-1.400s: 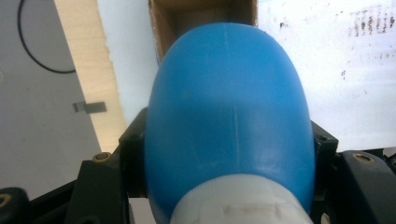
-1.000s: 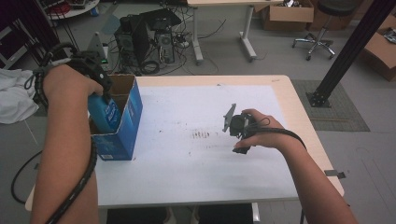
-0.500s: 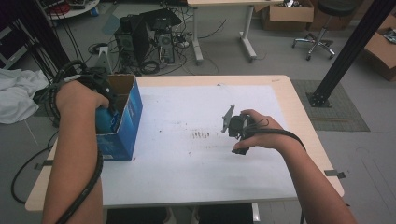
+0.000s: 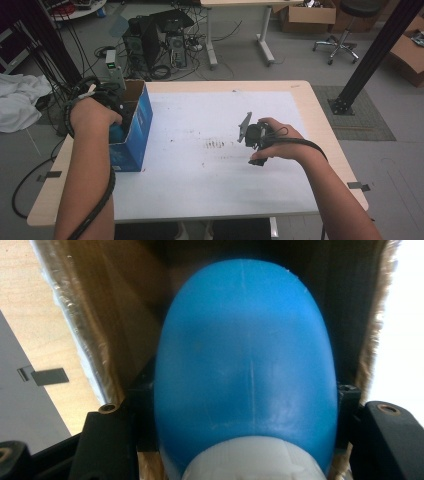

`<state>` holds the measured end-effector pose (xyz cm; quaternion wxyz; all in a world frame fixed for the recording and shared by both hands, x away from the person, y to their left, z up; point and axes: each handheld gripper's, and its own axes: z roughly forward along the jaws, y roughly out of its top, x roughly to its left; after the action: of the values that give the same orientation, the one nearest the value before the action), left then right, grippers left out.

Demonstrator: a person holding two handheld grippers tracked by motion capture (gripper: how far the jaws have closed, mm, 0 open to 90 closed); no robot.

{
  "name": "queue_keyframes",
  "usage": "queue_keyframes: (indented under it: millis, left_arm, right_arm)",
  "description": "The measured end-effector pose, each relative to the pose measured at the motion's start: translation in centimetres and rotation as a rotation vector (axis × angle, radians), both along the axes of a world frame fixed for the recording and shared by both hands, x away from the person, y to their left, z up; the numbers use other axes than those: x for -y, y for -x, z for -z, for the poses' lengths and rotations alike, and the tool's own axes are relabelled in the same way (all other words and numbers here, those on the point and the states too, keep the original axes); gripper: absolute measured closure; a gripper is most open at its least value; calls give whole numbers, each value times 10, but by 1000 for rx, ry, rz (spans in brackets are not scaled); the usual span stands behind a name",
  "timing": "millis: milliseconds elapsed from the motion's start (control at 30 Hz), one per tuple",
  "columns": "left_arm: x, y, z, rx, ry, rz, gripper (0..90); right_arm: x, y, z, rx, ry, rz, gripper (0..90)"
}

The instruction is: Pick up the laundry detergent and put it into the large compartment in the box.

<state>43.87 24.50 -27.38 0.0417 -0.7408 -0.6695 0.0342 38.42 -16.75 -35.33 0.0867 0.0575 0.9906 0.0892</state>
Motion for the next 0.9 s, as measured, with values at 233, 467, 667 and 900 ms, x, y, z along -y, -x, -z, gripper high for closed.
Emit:
queue_keyframes:
  millis: [233, 467, 667, 900]
  left_arm:
    - [-3, 0, 14, 11, 1, -6, 381]
    - [-3, 0, 15, 38, 1, -5, 381]
    - [-3, 1, 15, 46, 0, -4, 380]
    - [1, 1, 15, 33, -17, 1, 379]
  right_arm:
    - [-1, 0, 1, 5, 4, -2, 161]
    - [-1, 0, 1, 9, 4, 2, 161]
    - [-1, 0, 0, 14, 6, 9, 161]
    - [-1, 1, -2, 23, 6, 14, 161]
